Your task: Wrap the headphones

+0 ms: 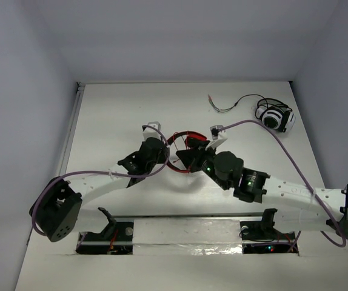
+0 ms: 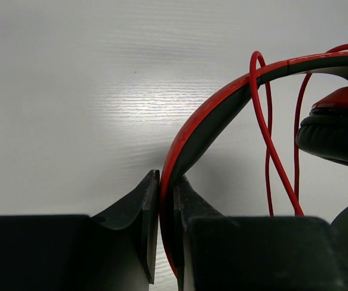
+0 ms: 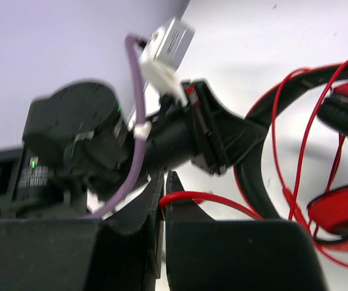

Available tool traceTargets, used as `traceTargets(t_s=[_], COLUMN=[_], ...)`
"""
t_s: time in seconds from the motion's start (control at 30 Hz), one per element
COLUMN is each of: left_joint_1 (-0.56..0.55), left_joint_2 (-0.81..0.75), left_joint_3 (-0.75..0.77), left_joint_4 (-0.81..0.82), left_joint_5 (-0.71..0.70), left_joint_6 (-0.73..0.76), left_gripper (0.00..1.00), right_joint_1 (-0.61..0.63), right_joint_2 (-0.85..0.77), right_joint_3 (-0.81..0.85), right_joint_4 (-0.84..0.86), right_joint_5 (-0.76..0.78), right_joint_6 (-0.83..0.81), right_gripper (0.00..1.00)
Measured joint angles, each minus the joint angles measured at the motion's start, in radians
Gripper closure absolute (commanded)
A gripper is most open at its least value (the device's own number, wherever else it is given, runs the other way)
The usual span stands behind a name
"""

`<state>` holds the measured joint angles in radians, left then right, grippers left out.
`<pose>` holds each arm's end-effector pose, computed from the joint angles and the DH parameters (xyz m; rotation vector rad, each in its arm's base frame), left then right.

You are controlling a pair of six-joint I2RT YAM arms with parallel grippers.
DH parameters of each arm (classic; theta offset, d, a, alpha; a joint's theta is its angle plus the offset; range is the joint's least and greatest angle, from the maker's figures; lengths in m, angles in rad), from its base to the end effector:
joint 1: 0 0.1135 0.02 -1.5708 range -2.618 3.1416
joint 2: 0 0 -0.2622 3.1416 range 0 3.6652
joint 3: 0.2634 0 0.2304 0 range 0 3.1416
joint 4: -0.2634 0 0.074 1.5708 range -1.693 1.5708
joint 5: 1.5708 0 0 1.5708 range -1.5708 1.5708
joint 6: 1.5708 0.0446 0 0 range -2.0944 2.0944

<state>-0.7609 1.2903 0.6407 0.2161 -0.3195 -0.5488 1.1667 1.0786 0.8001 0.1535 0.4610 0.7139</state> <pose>0.2026 -0.1736 0.2298 0.0070 2.0196 -0.5252 0.1124 0.2124 0.3269 -0.0398 1.7885 1.0059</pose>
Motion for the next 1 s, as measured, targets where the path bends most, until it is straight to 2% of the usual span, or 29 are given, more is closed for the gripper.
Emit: traceTargets(t_s=[0.33,0.57,0.8,1.0], left_joint_1=[-0.055,-0.082,-0.090,-0.096], left_joint_2=[-0.024,-0.017,-0.016,-0.008], left_joint_3=[-0.012,-0.012,-0.011,0.004], left_joint_4=[0.013,0.012,0.011,-0.009], left_joint_5=[0.013,0.002,-0.004,-0.005], left_joint_6=[-0.018,-0.018,-0.027,-0.030], left_gripper=[1.00,1.00,1.00,1.00], right_joint_1=[0.000,0.000,-0.002,-0.033], right_joint_2=[0.094,0.200,0.245,0.320], right_joint_3=[0.003,0.055,0.103,0.134], right_joint_4=[0.089,0.077,0.061,0.062], right_joint_5=[0.241,0.343,0.521,0.595], right_joint_6=[0.121,0.204,0.233,0.259], right_gripper=[1.00,1.00,1.00,1.00])
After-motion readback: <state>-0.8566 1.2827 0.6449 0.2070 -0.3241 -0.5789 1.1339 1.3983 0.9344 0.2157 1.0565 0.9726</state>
